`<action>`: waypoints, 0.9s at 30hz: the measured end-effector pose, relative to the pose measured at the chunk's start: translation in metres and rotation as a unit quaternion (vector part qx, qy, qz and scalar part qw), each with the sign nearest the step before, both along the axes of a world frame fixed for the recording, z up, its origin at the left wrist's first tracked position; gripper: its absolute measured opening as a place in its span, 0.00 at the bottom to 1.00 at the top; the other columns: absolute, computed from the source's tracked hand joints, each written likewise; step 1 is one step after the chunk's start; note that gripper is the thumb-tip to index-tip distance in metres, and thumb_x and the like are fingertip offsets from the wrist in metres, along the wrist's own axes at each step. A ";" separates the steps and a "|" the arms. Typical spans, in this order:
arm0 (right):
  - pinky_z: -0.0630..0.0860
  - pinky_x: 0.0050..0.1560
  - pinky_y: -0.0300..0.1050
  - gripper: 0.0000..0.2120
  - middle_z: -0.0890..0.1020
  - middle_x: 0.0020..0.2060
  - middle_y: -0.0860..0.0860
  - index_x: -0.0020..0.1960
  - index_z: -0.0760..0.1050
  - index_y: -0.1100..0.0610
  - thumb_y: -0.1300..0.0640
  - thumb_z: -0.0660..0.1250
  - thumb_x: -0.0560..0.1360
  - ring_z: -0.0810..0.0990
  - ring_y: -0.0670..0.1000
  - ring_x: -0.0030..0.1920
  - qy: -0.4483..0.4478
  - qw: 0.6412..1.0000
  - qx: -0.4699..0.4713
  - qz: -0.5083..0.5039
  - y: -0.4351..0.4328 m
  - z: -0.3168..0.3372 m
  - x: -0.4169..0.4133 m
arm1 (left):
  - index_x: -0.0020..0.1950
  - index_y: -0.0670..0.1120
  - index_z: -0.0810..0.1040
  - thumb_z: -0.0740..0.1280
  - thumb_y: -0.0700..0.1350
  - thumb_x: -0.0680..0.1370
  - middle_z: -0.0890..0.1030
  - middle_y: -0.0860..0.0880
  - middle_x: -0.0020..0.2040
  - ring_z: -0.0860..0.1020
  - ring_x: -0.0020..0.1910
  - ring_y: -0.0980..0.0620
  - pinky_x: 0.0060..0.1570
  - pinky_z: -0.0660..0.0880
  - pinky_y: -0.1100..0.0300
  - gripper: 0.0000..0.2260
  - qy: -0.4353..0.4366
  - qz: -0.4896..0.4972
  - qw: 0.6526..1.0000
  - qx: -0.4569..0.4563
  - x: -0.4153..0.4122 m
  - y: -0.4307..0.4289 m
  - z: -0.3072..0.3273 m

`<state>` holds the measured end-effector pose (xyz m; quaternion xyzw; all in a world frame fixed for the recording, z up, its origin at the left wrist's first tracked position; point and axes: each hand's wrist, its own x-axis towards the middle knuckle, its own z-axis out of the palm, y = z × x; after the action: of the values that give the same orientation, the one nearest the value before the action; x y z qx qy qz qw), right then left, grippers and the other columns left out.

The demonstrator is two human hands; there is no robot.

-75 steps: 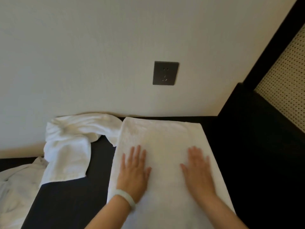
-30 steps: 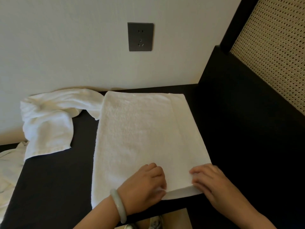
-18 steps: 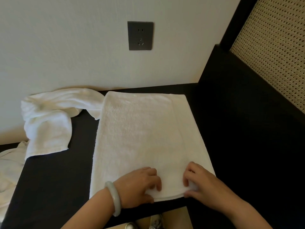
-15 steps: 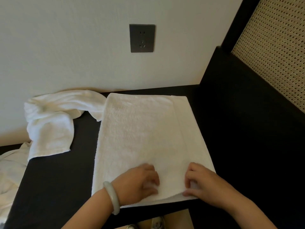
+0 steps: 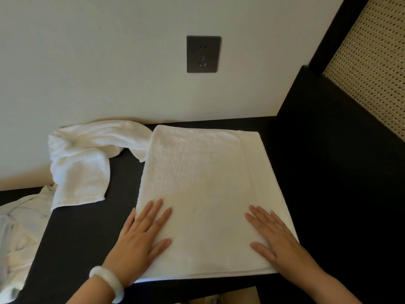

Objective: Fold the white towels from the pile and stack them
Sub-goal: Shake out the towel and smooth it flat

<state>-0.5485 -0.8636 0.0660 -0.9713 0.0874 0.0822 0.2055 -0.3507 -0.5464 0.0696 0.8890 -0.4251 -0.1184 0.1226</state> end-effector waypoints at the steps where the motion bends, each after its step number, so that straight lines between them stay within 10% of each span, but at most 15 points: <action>1: 0.36 0.75 0.33 0.28 0.45 0.77 0.33 0.77 0.47 0.36 0.38 0.54 0.80 0.41 0.33 0.76 -0.003 1.000 0.015 -0.011 -0.003 0.003 -0.002 | 0.79 0.59 0.45 0.45 0.70 0.77 0.39 0.58 0.79 0.39 0.78 0.56 0.76 0.37 0.55 0.33 0.027 0.032 0.999 -0.013 0.000 0.006 0.000; 7: 0.61 0.70 0.35 0.27 0.74 0.64 0.40 0.64 0.72 0.41 0.71 0.62 0.78 0.70 0.42 0.66 -0.098 0.976 0.044 -0.192 -0.021 0.019 -0.024 | 0.76 0.59 0.60 0.65 0.46 0.80 0.61 0.57 0.74 0.64 0.70 0.58 0.72 0.64 0.57 0.27 0.119 0.193 0.971 -0.080 -0.005 0.020 0.019; 15: 0.74 0.44 0.42 0.22 0.75 0.51 0.50 0.65 0.71 0.54 0.57 0.74 0.74 0.77 0.47 0.47 0.026 0.885 0.144 -0.442 -0.033 0.030 -0.016 | 0.61 0.48 0.69 0.74 0.46 0.73 0.81 0.49 0.47 0.84 0.35 0.50 0.38 0.81 0.53 0.21 0.378 0.411 0.826 -0.077 0.010 0.011 0.039; 23: 0.80 0.34 0.41 0.22 0.85 0.41 0.50 0.61 0.68 0.44 0.59 0.73 0.74 0.85 0.48 0.40 0.070 0.854 0.290 -0.426 -0.026 0.035 -0.029 | 0.61 0.73 0.63 0.73 0.37 0.73 0.86 0.44 0.46 0.84 0.45 0.39 0.45 0.81 0.41 0.35 0.489 0.345 0.790 -0.134 -0.006 0.023 0.041; 27: 0.82 0.40 0.49 0.17 0.86 0.42 0.49 0.56 0.80 0.40 0.61 0.70 0.76 0.86 0.51 0.42 0.005 0.833 0.378 -0.405 -0.026 0.051 -0.023 | 0.54 0.54 0.84 0.69 0.34 0.76 0.84 0.41 0.48 0.84 0.37 0.39 0.33 0.81 0.51 0.16 0.503 0.353 0.762 -0.202 -0.002 0.019 0.044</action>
<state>-0.5713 -0.8895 0.1170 -0.6951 0.4357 0.0233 0.5713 -0.3527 -0.5273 0.1135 0.7435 0.0279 -0.4081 0.5290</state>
